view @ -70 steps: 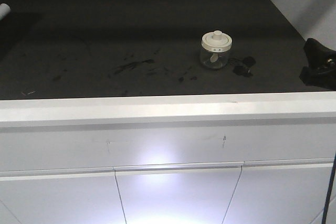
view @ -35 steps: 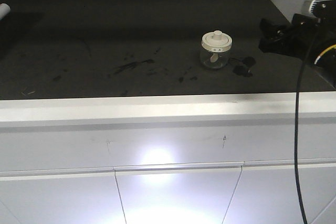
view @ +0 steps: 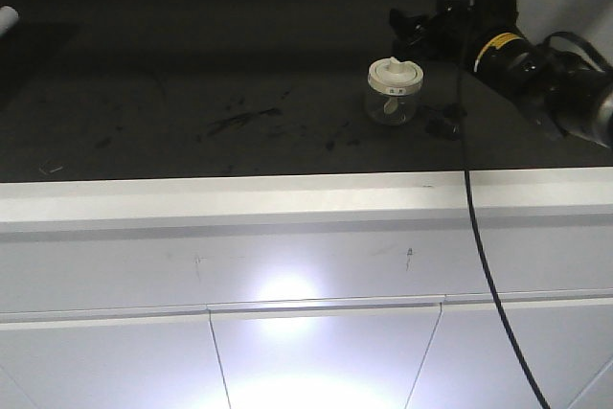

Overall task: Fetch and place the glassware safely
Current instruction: 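Reach the right gripper over the white-lidded glass jar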

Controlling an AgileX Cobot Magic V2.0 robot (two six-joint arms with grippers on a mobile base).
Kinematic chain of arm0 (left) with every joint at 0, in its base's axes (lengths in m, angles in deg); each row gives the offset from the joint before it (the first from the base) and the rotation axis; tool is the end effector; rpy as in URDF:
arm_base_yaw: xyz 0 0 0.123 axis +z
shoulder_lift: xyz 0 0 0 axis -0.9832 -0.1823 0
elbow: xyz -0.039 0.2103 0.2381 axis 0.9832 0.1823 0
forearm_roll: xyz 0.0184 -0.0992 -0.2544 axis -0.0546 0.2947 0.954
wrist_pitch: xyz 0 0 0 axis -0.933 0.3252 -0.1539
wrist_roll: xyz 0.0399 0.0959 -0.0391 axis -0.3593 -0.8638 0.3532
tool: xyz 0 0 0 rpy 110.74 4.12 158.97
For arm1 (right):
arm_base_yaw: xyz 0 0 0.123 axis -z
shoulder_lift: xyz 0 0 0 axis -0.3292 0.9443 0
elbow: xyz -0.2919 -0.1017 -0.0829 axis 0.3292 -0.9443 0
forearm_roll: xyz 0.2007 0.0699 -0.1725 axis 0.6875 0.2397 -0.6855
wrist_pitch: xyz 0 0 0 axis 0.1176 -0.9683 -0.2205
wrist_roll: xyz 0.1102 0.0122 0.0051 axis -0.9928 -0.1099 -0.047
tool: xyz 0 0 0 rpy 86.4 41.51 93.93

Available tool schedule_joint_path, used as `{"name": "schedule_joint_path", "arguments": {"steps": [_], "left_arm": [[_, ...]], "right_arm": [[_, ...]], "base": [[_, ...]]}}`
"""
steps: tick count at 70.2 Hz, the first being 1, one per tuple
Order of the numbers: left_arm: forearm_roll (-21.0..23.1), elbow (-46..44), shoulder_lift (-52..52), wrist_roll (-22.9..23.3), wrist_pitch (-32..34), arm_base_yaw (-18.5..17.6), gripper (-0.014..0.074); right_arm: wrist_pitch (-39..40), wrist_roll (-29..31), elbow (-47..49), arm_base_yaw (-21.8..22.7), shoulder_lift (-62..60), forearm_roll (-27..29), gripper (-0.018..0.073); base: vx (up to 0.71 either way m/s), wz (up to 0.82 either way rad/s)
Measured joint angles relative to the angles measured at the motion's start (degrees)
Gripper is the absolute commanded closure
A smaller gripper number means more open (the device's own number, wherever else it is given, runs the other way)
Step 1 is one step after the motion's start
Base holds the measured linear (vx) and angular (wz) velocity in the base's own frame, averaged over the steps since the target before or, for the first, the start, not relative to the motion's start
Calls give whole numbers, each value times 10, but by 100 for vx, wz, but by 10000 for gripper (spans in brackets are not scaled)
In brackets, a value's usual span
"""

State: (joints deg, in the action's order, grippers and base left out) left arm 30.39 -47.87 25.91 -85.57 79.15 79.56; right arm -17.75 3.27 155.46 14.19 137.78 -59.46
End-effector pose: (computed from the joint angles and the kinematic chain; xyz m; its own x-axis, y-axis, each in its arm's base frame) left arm 0.0868 0.0002 0.2621 -0.0658 0.0198 -0.9976 -0.0005 0.9998 0.0199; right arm 0.5275 0.0831 0.2875 -0.0058 -0.0907 -0.9959 -0.4136 0.9069 -0.0802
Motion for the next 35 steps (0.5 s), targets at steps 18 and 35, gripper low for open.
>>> {"name": "schedule_joint_path", "arguments": {"steps": [18, 35], "left_arm": [[0, 0, 0, 0, 0, 0, 603], [0, 0, 0, 0, 0, 0, 603]], "right_arm": [[-16, -1, 64, -8, 92, 25, 40], [-20, -1, 76, -8, 126, 29, 58]], "base": [[0, 0], [0, 0]]}}
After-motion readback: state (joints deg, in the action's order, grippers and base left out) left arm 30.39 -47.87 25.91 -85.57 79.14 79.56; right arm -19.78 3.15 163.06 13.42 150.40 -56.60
